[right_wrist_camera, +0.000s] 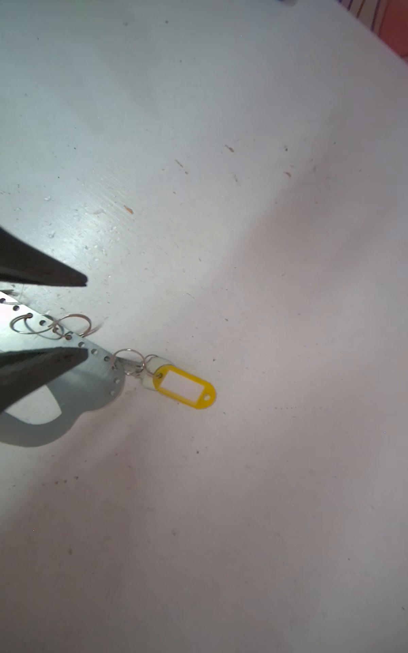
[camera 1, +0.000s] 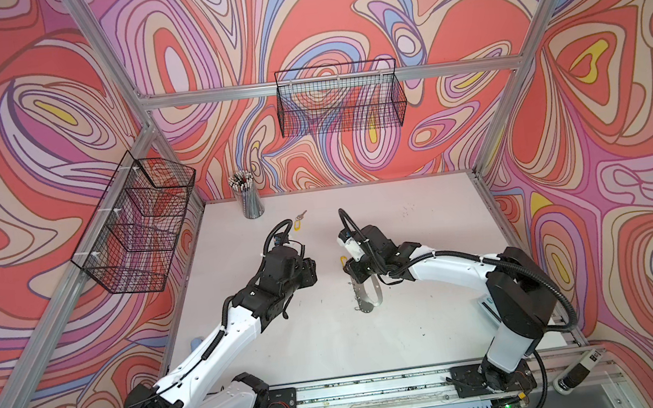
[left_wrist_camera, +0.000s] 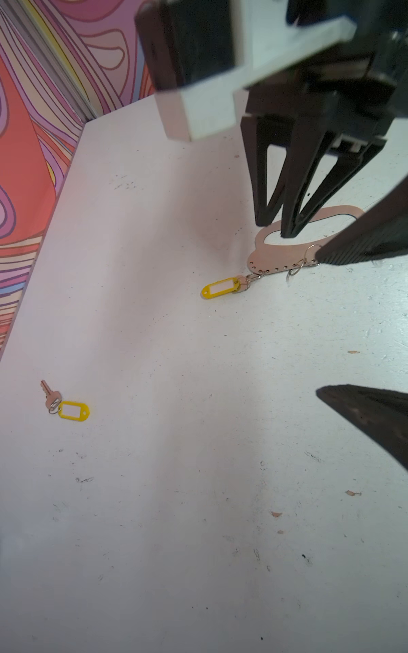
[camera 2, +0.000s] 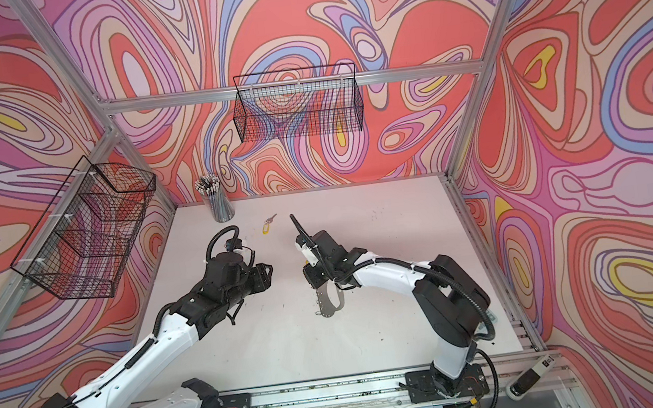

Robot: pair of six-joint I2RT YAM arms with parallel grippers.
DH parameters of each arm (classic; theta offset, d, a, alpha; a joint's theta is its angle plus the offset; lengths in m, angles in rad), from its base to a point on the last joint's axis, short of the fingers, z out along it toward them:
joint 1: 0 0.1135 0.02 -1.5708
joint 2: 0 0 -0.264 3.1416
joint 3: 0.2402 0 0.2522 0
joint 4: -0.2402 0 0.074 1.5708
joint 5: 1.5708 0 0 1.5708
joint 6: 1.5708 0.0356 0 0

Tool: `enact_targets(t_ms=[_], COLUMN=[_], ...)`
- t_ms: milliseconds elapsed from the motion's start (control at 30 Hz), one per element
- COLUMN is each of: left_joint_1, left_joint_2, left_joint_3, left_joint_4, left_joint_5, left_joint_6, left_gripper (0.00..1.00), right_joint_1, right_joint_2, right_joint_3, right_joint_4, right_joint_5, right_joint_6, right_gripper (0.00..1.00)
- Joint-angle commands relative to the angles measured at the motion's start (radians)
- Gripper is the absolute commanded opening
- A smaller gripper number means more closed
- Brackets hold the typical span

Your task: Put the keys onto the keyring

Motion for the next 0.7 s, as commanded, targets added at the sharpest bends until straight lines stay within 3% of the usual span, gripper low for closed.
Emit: enact_targets(t_ms=[0, 400, 667], left_joint_1=[0.003, 0.003, 0.004], left_joint_2=[-0.022, -0.001, -0.001], left_joint_3=[-0.027, -0.043, -0.042], left_joint_4=[0.030, 0.046, 0.047], left_joint_5=[-0.010, 0.014, 0.016], left_joint_6=[0.015, 0.012, 0.016], left_gripper=[0.57, 0.57, 0.57], right_joint_1=[0.024, 0.050, 0.052], right_joint_2=[0.061, 0.200, 0.233], right_joint_3=[0.049, 0.185, 0.200], right_joint_4=[-0.176, -0.297, -0.302], right_joint_5=[0.062, 0.100, 0.102], right_joint_6=[-0.097, -0.166, -0.173], right_gripper=[0.29, 0.19, 0.19])
